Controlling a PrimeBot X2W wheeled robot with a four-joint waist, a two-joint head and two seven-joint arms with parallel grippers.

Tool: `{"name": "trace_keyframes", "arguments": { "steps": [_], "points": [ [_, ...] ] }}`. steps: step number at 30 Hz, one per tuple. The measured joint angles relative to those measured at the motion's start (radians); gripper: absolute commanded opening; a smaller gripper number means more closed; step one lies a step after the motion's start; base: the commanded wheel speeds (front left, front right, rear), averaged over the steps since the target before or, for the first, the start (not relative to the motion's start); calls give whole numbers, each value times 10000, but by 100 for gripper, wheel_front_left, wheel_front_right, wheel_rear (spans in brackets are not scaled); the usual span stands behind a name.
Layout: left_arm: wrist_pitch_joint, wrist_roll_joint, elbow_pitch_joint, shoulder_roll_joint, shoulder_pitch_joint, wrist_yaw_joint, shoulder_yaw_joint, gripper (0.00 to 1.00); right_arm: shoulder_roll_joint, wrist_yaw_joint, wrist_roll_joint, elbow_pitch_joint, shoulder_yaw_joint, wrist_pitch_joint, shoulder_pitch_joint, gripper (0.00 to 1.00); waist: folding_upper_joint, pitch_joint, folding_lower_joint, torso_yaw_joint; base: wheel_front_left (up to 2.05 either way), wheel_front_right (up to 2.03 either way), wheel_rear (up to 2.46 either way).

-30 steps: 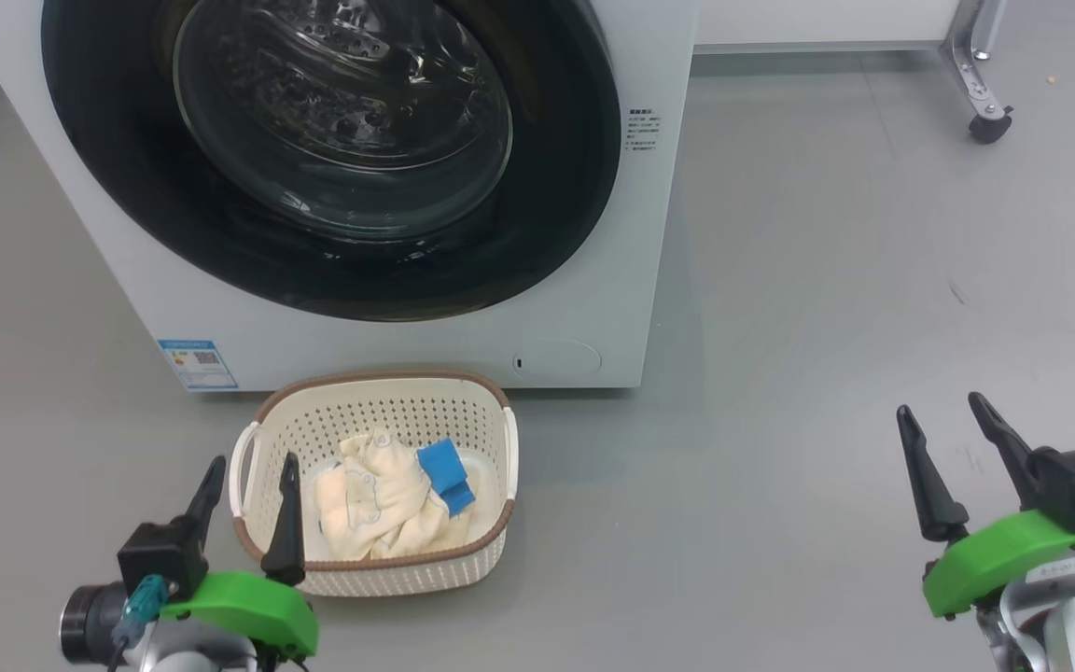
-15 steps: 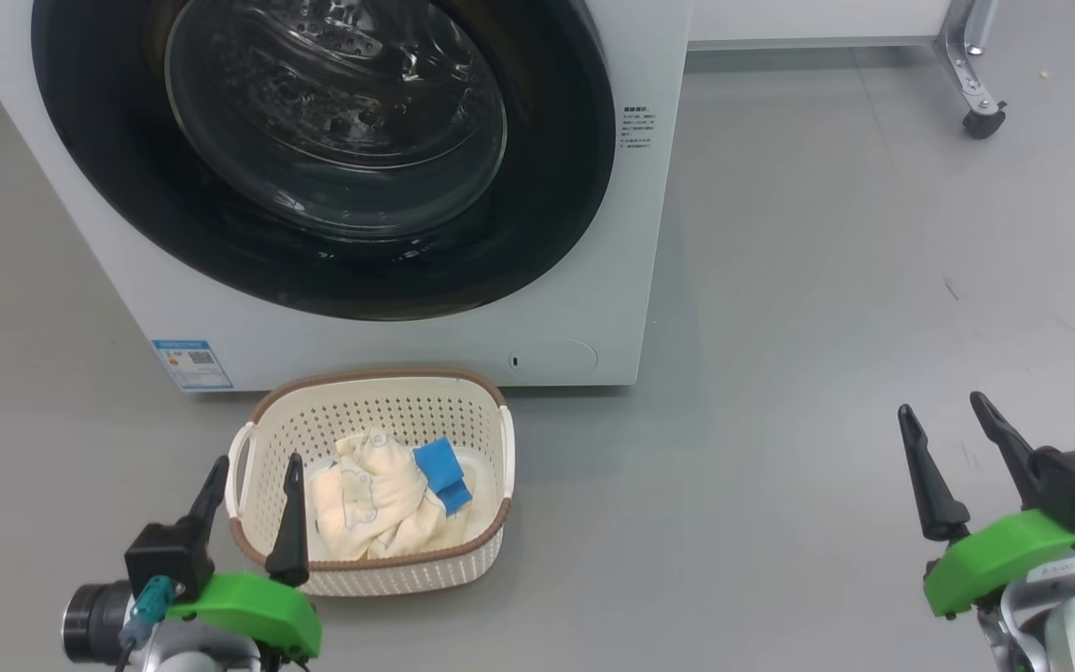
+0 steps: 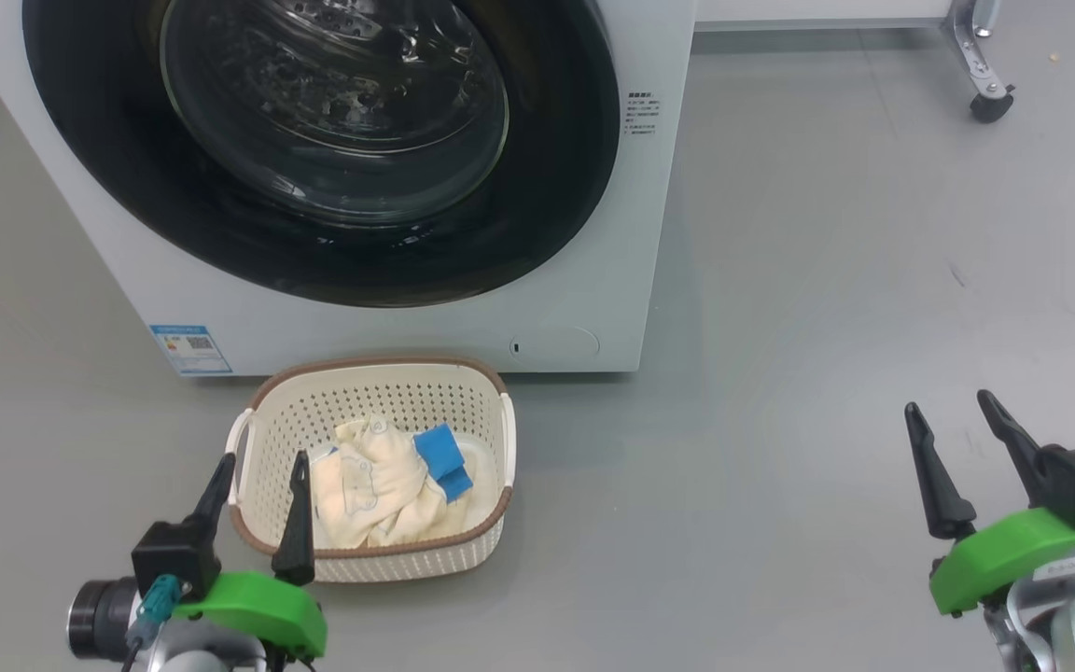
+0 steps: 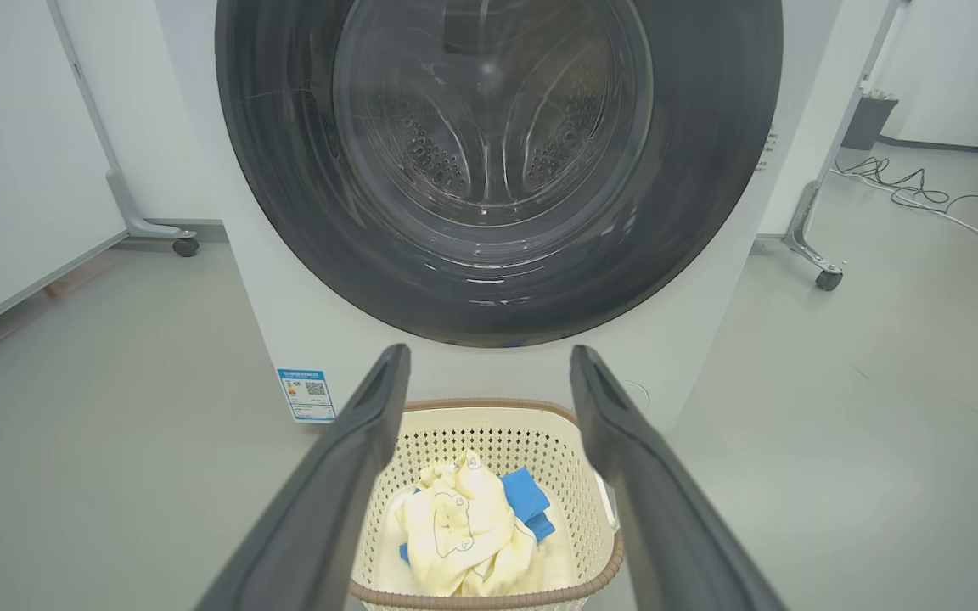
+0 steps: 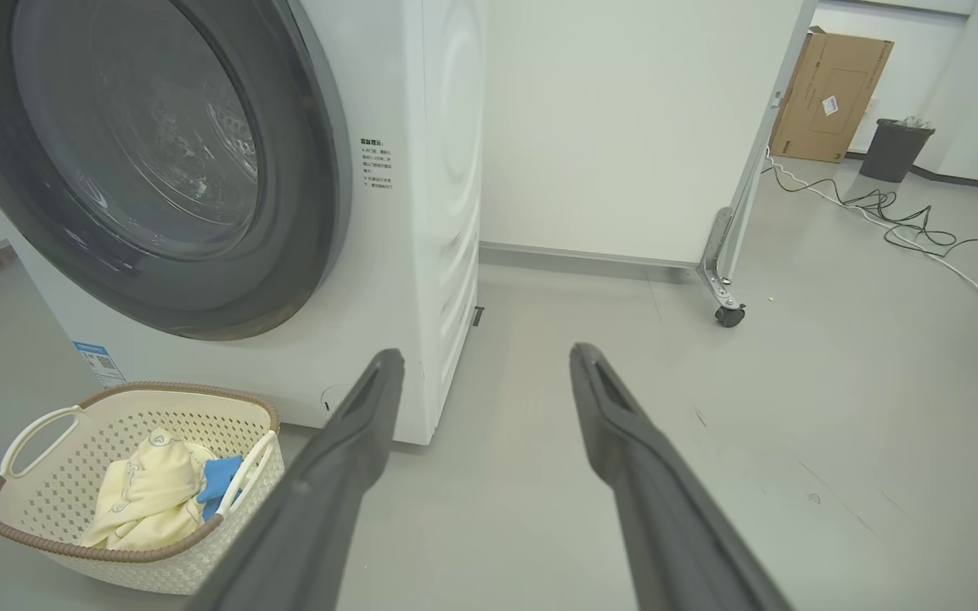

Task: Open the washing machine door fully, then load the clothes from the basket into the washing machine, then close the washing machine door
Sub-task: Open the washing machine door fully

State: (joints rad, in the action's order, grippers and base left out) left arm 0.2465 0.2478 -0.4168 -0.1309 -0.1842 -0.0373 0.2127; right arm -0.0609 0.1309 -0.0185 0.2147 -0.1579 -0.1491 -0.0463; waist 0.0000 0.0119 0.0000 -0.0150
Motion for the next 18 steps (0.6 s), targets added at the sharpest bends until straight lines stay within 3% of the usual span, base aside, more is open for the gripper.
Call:
{"name": "trace_keyframes", "arguments": {
  "steps": [6, 8, 9, 10, 11, 16, 18],
  "points": [
    [0, 0, 100, 15, -51, 0, 207, 100, 0, 2, -23, -94, -330, 0, -20, 100, 0, 292, 0, 148, 0, 0, 0],
    [0, 0, 115, 17, -172, 0, 219, 100, -2, 0, -96, -109, -422, 2, -73, 54, 0, 442, 0, 208, 0, 0, 0],
    [2, 0, 130, 19, -246, 0, 222, 100, -4, 2, -96, -107, -466, 6, -128, 37, 0, 521, 0, 238, 0, 0, 0],
    [4, 0, 138, 31, -328, 0, 236, 100, -4, 2, -96, -105, -539, 12, -218, 10, 0, 602, 0, 269, 0, 0, 0],
    [8, 0, 148, 50, -411, 0, 247, 100, -6, 2, -96, -107, -625, 13, -338, 0, 0, 686, 0, 306, 0, 0, 0],
    [10, 0, 224, 146, -656, 8, 295, 100, -33, 0, 79, -50, -936, 107, -1094, 0, 0, 1110, 0, 490, 0, 0, 0],
    [10, -2, 230, 153, -823, 0, 297, 100, -19, 2, 913, 215, -1114, 458, -1641, 0, 0, 1366, 0, 594, 0, 0, 0]
  ]
}}
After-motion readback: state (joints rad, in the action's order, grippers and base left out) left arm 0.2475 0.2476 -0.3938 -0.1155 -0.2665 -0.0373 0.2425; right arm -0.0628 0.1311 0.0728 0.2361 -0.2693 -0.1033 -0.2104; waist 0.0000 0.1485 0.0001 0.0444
